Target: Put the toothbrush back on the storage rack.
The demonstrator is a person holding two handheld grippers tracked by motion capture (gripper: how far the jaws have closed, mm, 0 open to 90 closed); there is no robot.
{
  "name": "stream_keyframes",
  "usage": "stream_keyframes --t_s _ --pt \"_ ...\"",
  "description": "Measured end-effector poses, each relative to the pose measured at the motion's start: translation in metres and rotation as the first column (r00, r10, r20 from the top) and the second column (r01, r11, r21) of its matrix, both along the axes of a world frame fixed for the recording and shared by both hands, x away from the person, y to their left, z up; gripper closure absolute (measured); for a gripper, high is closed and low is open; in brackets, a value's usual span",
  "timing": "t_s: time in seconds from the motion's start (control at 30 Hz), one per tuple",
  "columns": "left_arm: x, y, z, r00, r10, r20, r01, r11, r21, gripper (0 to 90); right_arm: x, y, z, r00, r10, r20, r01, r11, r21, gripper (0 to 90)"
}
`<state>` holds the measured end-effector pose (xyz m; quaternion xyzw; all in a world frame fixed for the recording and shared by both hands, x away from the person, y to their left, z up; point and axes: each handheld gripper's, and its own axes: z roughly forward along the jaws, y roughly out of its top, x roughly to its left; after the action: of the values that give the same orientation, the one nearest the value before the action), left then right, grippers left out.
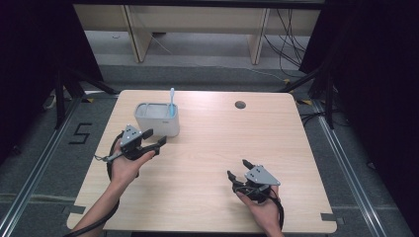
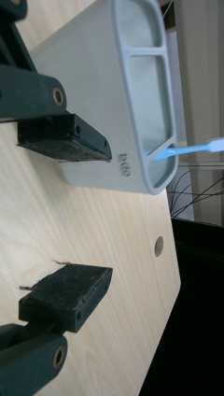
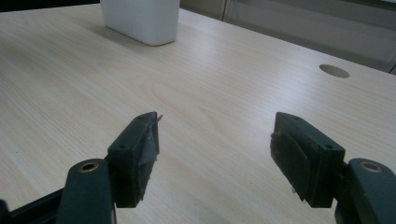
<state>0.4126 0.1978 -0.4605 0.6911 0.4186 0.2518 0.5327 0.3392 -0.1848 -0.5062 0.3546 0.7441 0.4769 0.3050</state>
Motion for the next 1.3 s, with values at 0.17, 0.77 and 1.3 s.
stream_keyframes --t_s 0.17,0.77,1.3 --pt "-0.013 -0.001 -0.009 1.0000 -0.009 -0.002 0.009 0.9998 0.019 36.4 0.000 -0.001 0.001 1.0000 0.009 0.005 -0.009 0.9999 -0.006 33.2" --pt "-0.048 0.015 -0.045 0.9996 0.017 -0.025 -0.015 0.9983 0.056 36.2 0.000 -0.004 -0.001 1.0000 0.000 0.003 0.000 1.0000 -0.002 33.2" --pt "-0.063 0.021 -0.062 0.9972 0.061 0.043 -0.064 0.9959 0.065 34.5 0.000 -0.005 -0.001 1.0000 -0.007 -0.003 0.007 1.0000 -0.001 33.3"
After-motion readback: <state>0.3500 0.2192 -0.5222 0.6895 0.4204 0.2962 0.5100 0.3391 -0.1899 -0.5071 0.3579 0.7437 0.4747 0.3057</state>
